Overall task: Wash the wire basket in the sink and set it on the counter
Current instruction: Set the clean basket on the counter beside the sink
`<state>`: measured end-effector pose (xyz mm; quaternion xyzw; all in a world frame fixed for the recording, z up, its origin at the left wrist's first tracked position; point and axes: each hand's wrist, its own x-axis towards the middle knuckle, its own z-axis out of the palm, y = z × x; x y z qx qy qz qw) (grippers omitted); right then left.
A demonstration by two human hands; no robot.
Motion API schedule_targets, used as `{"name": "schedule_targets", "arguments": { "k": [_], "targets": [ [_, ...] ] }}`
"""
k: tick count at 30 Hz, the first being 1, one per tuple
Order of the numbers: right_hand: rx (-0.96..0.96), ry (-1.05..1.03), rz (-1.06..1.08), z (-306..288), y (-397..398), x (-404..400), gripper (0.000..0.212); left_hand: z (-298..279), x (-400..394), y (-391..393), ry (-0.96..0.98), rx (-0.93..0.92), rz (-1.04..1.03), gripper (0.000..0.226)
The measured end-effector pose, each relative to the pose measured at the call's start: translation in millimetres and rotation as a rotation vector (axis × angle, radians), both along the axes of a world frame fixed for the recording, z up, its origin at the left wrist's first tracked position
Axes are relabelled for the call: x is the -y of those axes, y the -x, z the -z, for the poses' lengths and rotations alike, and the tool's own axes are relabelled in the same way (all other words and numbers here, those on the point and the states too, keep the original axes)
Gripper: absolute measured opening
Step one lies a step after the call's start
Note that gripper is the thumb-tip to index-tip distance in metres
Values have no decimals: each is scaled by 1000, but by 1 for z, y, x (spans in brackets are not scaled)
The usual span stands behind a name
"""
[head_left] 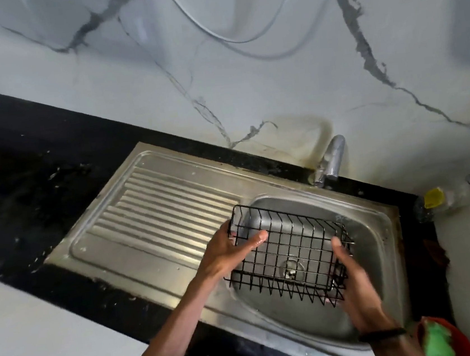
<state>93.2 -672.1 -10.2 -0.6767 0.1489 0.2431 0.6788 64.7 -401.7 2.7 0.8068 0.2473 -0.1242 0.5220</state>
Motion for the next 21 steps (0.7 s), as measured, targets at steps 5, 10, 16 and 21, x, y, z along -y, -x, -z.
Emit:
{"name": "schedule_targets", "arguments": {
  "k": [5, 10, 16, 21],
  "targets": [
    [129, 136, -138, -12, -11, -73, 87, -17, -61, 28, -48, 69, -189, 111],
    [197, 190, -243, -22, -30, -168, 94, -18, -138, 54, -12, -2, -371, 114],
    [259, 287, -449, -18, -50, -322, 103, -11, -244, 90, -20, -72, -574, 132],
    [343, 335, -553, -24, -71, -459, 113, 4, -335, 107, 91, -63, -723, 141]
  ]
}}
